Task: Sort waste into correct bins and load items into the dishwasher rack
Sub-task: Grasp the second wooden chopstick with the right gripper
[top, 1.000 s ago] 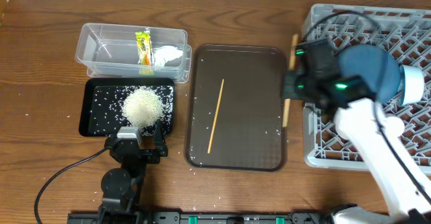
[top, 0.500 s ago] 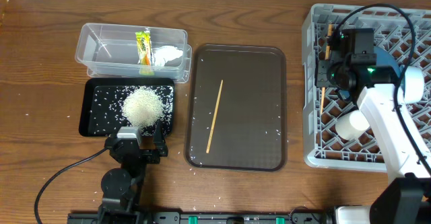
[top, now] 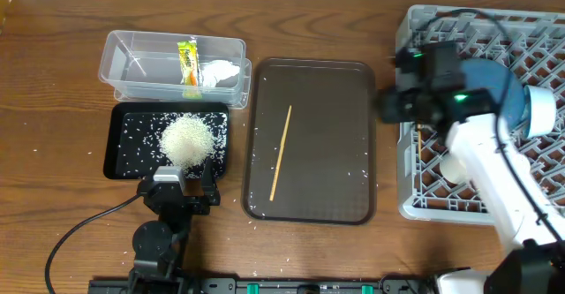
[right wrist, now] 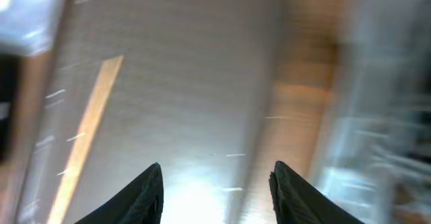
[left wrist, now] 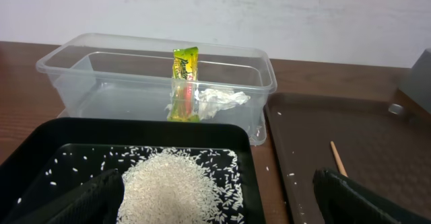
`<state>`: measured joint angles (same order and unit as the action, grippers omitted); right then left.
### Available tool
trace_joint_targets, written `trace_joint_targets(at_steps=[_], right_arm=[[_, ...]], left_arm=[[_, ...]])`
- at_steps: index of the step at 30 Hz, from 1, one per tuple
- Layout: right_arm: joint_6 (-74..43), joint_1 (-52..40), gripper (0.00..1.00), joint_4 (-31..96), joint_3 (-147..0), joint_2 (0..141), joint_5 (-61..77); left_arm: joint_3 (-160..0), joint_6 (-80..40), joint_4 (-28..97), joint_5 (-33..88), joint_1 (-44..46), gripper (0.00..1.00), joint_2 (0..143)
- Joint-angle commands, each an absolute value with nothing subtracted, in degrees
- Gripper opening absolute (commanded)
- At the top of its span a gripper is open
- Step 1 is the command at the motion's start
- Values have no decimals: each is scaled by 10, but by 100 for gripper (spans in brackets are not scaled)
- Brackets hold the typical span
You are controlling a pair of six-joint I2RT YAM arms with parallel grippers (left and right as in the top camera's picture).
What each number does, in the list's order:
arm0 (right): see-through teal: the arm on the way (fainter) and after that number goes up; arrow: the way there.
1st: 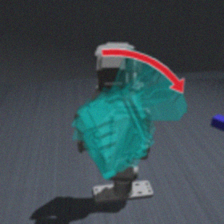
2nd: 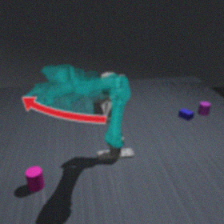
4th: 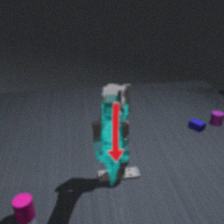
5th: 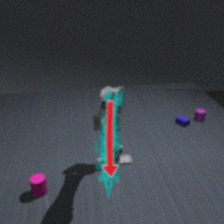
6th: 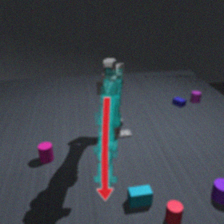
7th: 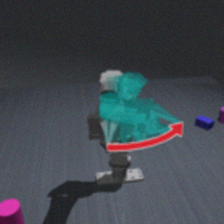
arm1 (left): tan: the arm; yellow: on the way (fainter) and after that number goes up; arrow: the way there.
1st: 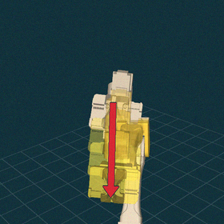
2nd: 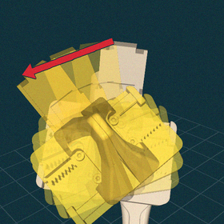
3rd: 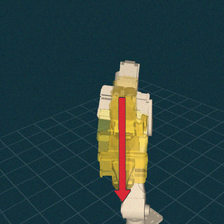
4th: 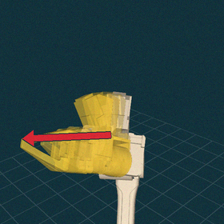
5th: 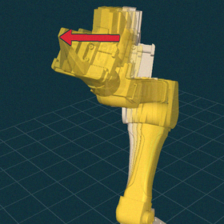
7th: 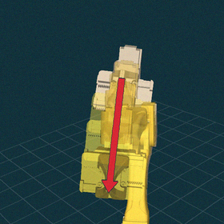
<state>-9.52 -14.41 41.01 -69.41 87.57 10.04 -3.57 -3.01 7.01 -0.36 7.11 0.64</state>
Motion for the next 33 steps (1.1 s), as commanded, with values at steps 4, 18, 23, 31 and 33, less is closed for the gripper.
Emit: trace_joint_targets(at_steps=[4, 18, 23, 31, 33], right_arm=[[-279, -336, 56, 389, -703, 910, 20], [-449, -450, 44, 215, -703, 1158, -10], [-448, -442, 4, 244, -703, 1165, -18], [-427, -382, 1, 342, -705, 1063, -87], [-385, -353, 1, 365, -705, 1011, -100]], left_arm=[[-19, -33, 76, -6, 68, 93, 6], [-19, -33, 76, -6, 68, 93, 6], [-19, -33, 76, -6, 68, 93, 6], [-19, -33, 76, -6, 68, 93, 6], [-19, -33, 76, -6, 68, 93, 6]])
